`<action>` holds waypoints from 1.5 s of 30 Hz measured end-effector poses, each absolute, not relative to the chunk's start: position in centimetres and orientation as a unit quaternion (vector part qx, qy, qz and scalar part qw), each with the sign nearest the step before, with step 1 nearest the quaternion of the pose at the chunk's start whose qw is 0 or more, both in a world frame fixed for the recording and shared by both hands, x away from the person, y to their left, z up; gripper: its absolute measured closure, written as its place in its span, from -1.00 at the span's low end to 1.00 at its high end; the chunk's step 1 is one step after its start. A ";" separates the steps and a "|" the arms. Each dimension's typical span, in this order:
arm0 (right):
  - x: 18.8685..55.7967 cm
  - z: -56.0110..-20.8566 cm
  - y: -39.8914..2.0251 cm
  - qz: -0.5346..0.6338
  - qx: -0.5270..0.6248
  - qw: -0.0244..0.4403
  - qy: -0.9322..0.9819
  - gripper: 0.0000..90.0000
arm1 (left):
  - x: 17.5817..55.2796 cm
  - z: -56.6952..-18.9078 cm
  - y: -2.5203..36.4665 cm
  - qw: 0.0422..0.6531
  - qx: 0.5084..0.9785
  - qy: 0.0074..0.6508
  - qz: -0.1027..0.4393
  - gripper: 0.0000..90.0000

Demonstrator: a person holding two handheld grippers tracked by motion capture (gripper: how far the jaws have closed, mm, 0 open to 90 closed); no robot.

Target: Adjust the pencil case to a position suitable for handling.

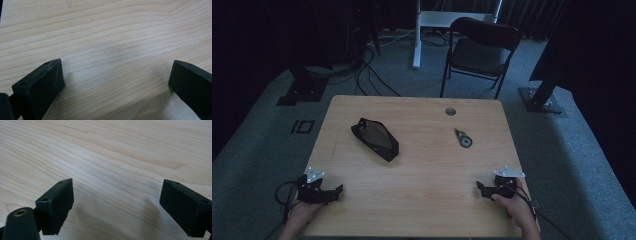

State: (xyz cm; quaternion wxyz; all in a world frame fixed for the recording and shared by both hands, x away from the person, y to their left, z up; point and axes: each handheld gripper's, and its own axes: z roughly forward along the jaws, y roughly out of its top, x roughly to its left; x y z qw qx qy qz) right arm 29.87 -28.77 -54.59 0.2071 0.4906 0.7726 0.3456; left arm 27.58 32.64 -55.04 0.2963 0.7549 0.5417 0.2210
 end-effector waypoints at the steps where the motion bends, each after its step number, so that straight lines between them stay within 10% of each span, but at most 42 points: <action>1: 29.9 -54.5 -28.6 0.347 0.489 0.206 0.773 -0.74 | 27.6 -55.0 32.6 0.296 0.755 0.542 0.221 -1.00; 45: 33.9 -52.9 -18.6 0.392 0.420 0.187 0.797 -0.68 | 27.6 -55.0 32.6 0.296 0.755 0.542 0.221 -1.00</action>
